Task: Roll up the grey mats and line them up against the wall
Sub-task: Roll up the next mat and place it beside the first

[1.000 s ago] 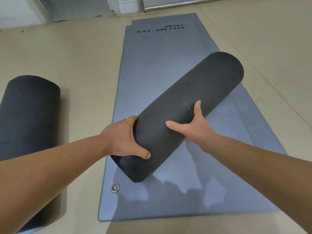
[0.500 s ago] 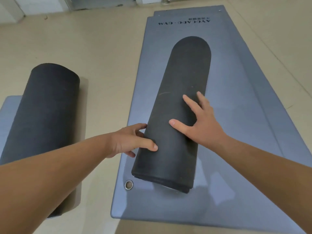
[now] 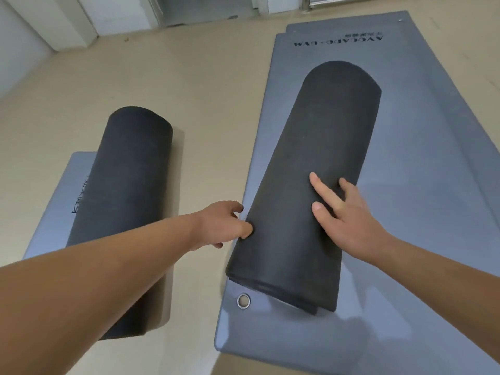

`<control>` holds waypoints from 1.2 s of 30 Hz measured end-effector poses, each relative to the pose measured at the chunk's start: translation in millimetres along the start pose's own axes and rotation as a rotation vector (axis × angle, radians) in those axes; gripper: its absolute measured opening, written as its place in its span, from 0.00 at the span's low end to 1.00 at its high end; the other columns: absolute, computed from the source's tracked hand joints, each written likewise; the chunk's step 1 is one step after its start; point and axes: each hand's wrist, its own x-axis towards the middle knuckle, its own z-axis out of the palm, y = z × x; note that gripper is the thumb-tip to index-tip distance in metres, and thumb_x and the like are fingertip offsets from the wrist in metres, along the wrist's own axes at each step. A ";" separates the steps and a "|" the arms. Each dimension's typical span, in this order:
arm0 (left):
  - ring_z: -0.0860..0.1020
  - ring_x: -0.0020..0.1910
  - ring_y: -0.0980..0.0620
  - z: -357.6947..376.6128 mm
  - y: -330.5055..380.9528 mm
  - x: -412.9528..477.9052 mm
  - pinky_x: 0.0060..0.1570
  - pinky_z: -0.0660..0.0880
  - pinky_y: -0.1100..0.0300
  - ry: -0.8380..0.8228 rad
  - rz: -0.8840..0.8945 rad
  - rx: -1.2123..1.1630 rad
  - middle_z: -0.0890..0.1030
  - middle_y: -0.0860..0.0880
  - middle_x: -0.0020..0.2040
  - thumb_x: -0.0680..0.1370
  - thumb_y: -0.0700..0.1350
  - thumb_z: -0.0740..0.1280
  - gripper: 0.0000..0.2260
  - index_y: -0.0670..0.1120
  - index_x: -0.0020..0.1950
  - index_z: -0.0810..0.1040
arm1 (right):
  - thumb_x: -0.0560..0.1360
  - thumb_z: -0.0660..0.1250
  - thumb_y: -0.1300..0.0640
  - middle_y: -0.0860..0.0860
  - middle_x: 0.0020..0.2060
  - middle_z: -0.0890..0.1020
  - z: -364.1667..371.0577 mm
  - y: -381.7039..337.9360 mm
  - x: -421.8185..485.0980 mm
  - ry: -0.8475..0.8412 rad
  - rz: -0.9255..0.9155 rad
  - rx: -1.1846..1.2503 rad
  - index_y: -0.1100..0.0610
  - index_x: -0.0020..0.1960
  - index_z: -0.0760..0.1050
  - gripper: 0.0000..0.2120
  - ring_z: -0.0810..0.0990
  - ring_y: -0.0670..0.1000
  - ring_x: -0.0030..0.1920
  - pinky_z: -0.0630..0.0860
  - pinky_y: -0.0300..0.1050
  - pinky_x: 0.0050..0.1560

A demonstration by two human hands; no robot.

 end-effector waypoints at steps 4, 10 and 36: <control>0.78 0.63 0.48 -24.6 -13.9 -11.3 0.63 0.76 0.56 0.190 0.092 0.160 0.77 0.51 0.66 0.79 0.47 0.68 0.25 0.48 0.77 0.71 | 0.85 0.57 0.44 0.44 0.83 0.50 25.7 -34.5 20.9 0.037 -0.264 -0.304 0.30 0.79 0.57 0.25 0.53 0.54 0.75 0.63 0.48 0.72; 0.75 0.68 0.51 -18.6 -63.8 -23.3 0.68 0.74 0.53 0.205 0.152 0.180 0.71 0.55 0.73 0.66 0.75 0.71 0.50 0.55 0.82 0.59 | 0.83 0.59 0.40 0.42 0.84 0.48 74.8 -93.1 47.7 -0.011 -0.411 -0.393 0.41 0.80 0.63 0.26 0.46 0.44 0.82 0.65 0.53 0.76; 0.65 0.76 0.47 -34.3 -198.5 -99.2 0.68 0.72 0.48 0.573 -0.026 0.532 0.68 0.52 0.76 0.77 0.73 0.55 0.36 0.51 0.76 0.70 | 0.70 0.55 0.20 0.49 0.79 0.41 182.8 -181.6 1.3 -0.235 -0.266 -0.549 0.25 0.78 0.41 0.41 0.46 0.67 0.79 0.78 0.59 0.63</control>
